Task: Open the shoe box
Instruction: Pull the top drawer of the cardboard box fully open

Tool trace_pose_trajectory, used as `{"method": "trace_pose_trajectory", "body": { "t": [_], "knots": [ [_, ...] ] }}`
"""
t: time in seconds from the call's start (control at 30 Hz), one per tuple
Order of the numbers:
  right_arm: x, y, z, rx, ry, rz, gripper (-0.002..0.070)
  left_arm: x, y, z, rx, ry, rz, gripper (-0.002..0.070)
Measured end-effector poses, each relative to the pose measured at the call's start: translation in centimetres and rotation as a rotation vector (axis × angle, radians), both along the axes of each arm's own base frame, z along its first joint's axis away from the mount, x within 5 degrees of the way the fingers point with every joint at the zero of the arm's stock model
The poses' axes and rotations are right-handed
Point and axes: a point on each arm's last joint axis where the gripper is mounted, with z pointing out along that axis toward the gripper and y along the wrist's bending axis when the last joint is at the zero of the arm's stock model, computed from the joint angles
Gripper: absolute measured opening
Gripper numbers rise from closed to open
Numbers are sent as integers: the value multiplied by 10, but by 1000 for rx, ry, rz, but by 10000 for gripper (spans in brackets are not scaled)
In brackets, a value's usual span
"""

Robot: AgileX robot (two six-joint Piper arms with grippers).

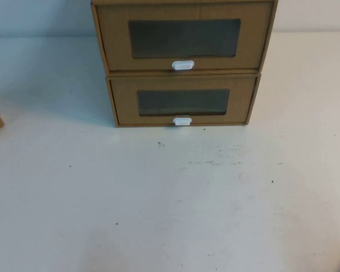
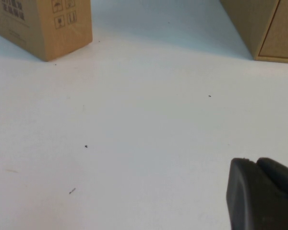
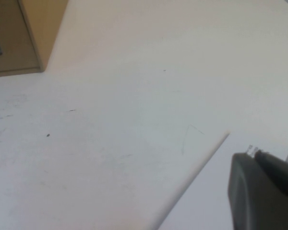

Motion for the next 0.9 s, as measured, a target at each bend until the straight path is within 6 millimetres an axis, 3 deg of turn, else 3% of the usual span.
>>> {"method": "trace_pose_trajectory", "body": {
  "t": [0.4, 0.5, 0.6, 0.73, 0.9],
  "knots": [
    [0, 2, 0, 78, -2, 6, -18, 0, -1, 0, -49, 2, 3, -4],
    [0, 7, 2, 242, -14, 17, -18, 0, -7, 3, -378, 7, 22, -4],
    [0, 16, 7, 547, -35, 39, -18, 1, -10, 10, -665, -20, 35, -4],
    [1, 21, 16, 877, -71, 54, -18, 2, -9, 17, -763, -83, 47, -4],
    [1, 21, 19, 966, -88, 51, -18, 3, -6, 23, -800, -152, 60, -4]
  ]
}}
